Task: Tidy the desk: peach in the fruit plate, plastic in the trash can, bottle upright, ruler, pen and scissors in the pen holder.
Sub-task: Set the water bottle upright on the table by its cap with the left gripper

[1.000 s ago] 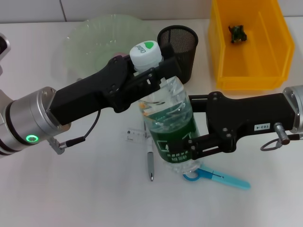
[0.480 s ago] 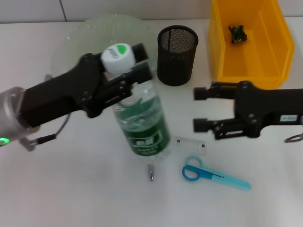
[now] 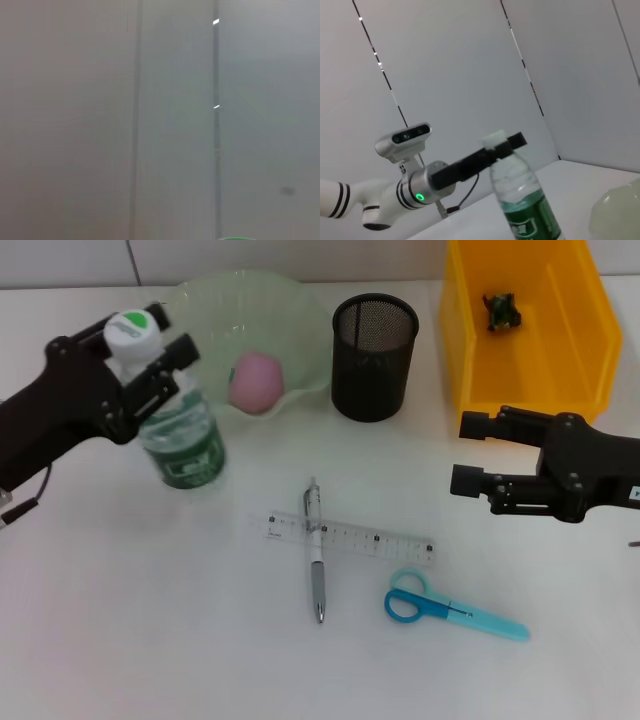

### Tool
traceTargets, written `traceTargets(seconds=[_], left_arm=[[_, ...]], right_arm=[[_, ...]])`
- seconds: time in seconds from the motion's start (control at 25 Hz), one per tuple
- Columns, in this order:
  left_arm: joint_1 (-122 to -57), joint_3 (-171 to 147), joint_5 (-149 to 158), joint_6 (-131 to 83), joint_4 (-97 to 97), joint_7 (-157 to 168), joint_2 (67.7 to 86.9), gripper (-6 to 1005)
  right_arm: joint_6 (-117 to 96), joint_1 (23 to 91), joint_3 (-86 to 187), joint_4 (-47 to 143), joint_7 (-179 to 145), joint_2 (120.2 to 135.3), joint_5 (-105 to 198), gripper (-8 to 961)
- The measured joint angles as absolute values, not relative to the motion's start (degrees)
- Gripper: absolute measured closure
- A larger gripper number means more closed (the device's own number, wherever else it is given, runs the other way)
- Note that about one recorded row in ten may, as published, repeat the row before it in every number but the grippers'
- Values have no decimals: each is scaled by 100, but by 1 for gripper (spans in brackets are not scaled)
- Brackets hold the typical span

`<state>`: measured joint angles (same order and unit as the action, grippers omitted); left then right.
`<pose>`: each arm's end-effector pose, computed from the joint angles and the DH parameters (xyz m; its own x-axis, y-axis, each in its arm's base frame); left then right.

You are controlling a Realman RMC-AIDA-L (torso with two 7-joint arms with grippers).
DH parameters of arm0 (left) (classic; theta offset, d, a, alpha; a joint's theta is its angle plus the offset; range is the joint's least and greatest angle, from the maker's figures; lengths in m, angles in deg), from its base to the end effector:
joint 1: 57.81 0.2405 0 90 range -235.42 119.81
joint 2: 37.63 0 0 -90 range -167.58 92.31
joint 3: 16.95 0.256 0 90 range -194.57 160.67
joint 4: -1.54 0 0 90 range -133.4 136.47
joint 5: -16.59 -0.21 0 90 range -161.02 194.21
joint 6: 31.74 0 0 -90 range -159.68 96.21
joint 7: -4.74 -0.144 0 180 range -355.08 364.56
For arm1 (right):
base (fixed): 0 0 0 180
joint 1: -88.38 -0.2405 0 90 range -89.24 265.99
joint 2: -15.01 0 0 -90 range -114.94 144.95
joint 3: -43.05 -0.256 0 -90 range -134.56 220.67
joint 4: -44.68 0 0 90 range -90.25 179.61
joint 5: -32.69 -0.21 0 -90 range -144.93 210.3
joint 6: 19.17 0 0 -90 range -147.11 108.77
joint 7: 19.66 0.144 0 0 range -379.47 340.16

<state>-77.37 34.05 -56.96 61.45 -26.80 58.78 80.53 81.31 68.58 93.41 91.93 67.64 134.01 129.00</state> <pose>-0.2702 0.2967 0.0235 0.5784 -0.0523 0.8140 0.4498 -0.8121 -0.3718 0.2466 0.2860 0.0250 0.6645 -0.3537 -0.6582 -0.4493 -0.8930 0.0262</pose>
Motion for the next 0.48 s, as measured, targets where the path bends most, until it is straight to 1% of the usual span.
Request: traceTargets(seconds=[0.48], left_arm=[[-7652, 3313, -5663, 5150, -2666, 5479, 8065, 561]], right_arm=[[8128, 6823, 9312, 9080, 6750, 13401, 12965, 113]])
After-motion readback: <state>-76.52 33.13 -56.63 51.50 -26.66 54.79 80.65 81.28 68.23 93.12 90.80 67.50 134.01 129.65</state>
